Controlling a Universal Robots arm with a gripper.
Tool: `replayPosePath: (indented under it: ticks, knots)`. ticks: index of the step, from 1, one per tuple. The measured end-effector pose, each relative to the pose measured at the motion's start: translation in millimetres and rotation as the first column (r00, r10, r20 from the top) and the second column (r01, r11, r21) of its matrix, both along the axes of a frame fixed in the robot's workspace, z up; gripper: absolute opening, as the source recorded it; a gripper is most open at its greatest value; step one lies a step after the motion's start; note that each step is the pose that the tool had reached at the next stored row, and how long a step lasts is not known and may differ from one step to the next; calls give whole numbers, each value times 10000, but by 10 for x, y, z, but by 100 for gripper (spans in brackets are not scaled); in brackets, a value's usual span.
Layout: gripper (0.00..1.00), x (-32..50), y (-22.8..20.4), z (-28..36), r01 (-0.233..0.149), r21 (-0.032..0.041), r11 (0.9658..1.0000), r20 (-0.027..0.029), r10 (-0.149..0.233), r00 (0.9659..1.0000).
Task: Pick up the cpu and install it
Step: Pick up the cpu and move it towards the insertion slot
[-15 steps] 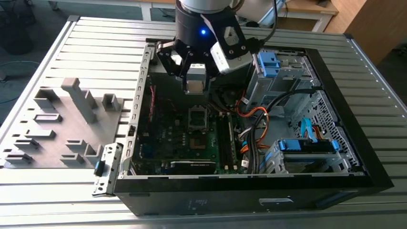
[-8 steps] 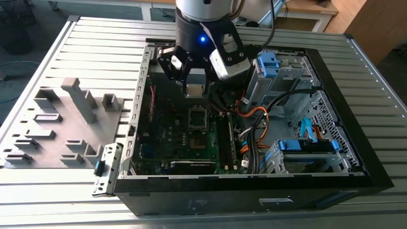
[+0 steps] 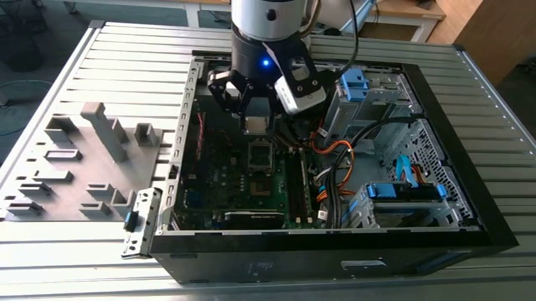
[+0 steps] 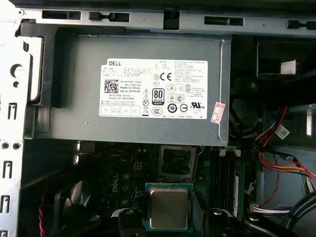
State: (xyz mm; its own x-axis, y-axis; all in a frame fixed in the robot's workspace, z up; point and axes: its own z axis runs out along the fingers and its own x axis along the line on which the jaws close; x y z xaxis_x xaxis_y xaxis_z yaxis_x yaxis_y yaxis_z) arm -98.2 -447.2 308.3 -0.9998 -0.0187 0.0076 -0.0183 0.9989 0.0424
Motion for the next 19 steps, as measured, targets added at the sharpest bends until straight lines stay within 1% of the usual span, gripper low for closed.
replayPosePath:
  ticks: [4, 12, 19]
  knots:
    - [47, 0, 0, -26, 0, -24, 10000, 0, 0, 10000]
    - [47, 0, 0, -160, 0, -35, 10000, 0, 0, 10000]
    - [47, 0, 0, -227, 0, -37, 10000, -1, 0, 10000]
